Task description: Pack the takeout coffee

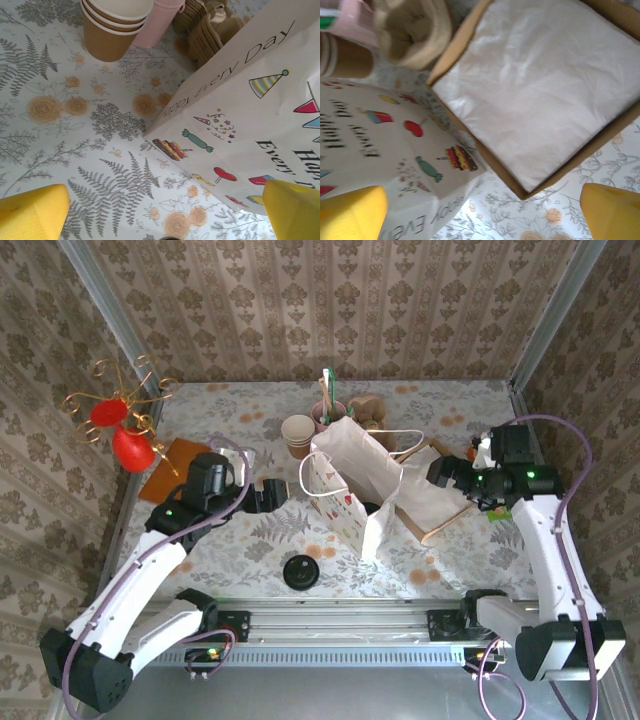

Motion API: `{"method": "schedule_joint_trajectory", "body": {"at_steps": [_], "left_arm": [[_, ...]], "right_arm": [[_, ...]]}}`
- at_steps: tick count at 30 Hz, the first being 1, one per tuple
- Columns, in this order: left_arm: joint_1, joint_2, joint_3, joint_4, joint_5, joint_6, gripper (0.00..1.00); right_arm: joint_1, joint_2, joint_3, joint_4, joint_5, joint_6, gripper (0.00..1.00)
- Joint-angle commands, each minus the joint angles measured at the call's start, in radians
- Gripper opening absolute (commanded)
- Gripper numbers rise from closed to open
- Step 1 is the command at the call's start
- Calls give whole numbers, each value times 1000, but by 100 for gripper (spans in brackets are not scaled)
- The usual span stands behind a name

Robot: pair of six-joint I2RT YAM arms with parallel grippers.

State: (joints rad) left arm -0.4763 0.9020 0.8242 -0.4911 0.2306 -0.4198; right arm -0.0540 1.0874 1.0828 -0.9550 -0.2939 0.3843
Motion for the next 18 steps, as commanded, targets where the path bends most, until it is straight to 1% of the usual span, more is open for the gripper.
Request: {"method": "schedule_joint_trajectory", "body": {"at_steps": [1, 2, 4, 9, 15, 18], "left_arm": [[15, 2, -23, -9, -39, 96, 100], [15, 6, -27, -7, -29, 107, 100], [50, 11, -43, 0, -14, 119, 100], [92, 12, -98, 28, 44, 145, 100], [103, 20, -113, 51, 67, 149, 100], [105, 24, -115, 55, 74, 147, 100]], "right_arm": [[6, 52, -16, -23, 56, -16, 100], [6, 75, -11, -24, 60, -21, 100], [6, 119, 7, -31, 61, -26, 100], [7, 221, 59, -30, 73, -27, 100], [9, 351, 112, -34, 129, -45, 100], [25, 414, 137, -38, 183, -60, 100]]}}
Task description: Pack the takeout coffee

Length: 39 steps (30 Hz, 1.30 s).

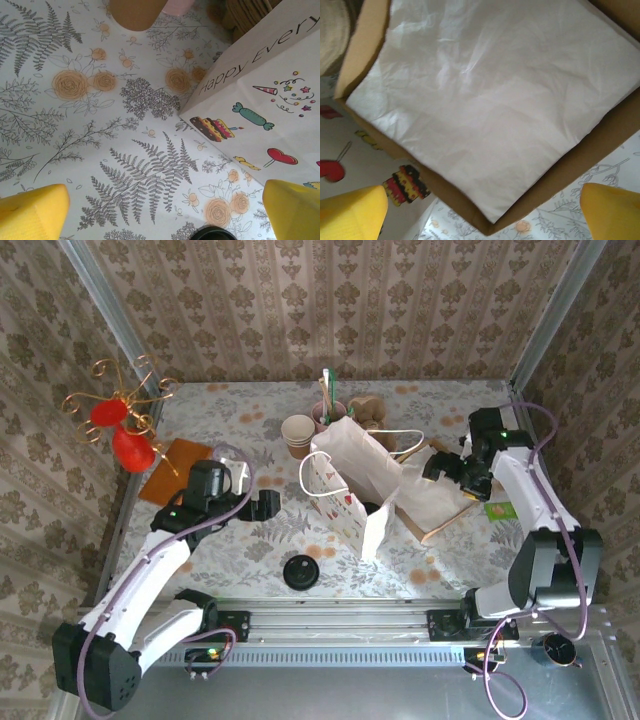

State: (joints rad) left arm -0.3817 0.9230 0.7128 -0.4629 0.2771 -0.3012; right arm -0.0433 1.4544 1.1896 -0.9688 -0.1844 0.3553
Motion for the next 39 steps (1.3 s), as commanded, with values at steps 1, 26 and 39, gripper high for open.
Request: {"method": "schedule_joint_trajectory", "body": {"at_steps": [1, 26, 39], "left_arm": [[11, 4, -6, 29, 29, 28, 100], [13, -19, -6, -6, 34, 16, 100], [12, -23, -13, -8, 33, 8, 100]], "right_arm": [[17, 72, 40, -24, 85, -35, 100], [140, 512, 286, 55, 302, -69, 93], [136, 489, 258, 82, 288, -78, 61]]}}
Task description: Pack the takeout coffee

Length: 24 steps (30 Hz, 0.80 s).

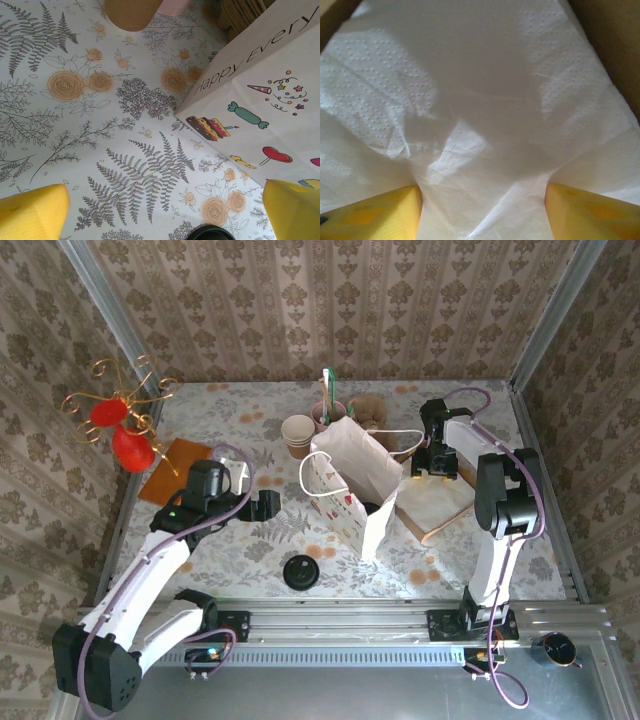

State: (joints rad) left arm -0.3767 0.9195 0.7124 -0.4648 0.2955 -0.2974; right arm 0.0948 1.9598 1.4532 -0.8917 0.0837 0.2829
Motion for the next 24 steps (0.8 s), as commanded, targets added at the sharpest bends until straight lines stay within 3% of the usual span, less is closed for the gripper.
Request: {"method": "schedule_joint_trajectory", "body": {"at_steps": [1, 13, 20, 24], "left_arm": [[8, -20, -14, -6, 13, 4, 100], [7, -31, -15, -9, 5, 4, 100], [8, -30, -16, -12, 4, 3, 100], [8, -31, -17, -12, 2, 1, 100]], "right_arm": [[-4, -16, -3, 4, 15, -5, 57], [-10, -5, -19, 22, -22, -4, 42], [-12, 30, -33, 35, -40, -3, 54], [-12, 20, -40, 43, -38, -3, 51]]}}
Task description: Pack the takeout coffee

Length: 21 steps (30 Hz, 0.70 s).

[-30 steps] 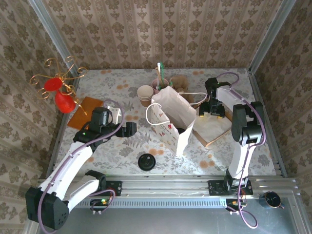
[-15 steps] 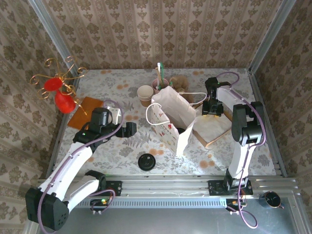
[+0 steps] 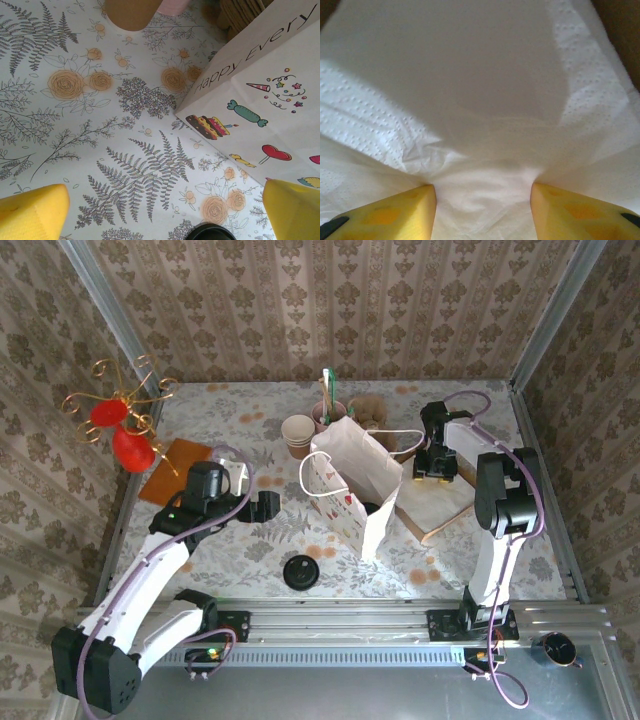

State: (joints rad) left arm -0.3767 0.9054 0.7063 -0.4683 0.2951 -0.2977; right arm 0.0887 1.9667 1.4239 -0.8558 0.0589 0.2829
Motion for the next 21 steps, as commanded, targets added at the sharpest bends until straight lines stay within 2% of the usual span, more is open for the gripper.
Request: {"method": "schedule_joint_trajectory", "body": {"at_steps": [1, 7, 13, 15, 18, 21], "left_arm": [[7, -17, -11, -9, 1, 2, 100], [7, -14, -12, -8, 1, 1, 100], [8, -8, -12, -4, 3, 1, 100], [7, -7, -12, -3, 4, -1, 100], [8, -9, -11, -1, 4, -1, 100], [8, -10, -13, -1, 6, -1, 100]], "right_arm": [[-6, 9, -13, 11, -13, -2, 49], [-1, -37, -30, 33, -2, 4, 30], [6, -116, -40, 41, 33, 7, 25], [6, -134, -43, 43, 32, 5, 19], [6, -145, -45, 43, 41, 4, 2], [6, -144, -44, 41, 33, -1, 0]]}}
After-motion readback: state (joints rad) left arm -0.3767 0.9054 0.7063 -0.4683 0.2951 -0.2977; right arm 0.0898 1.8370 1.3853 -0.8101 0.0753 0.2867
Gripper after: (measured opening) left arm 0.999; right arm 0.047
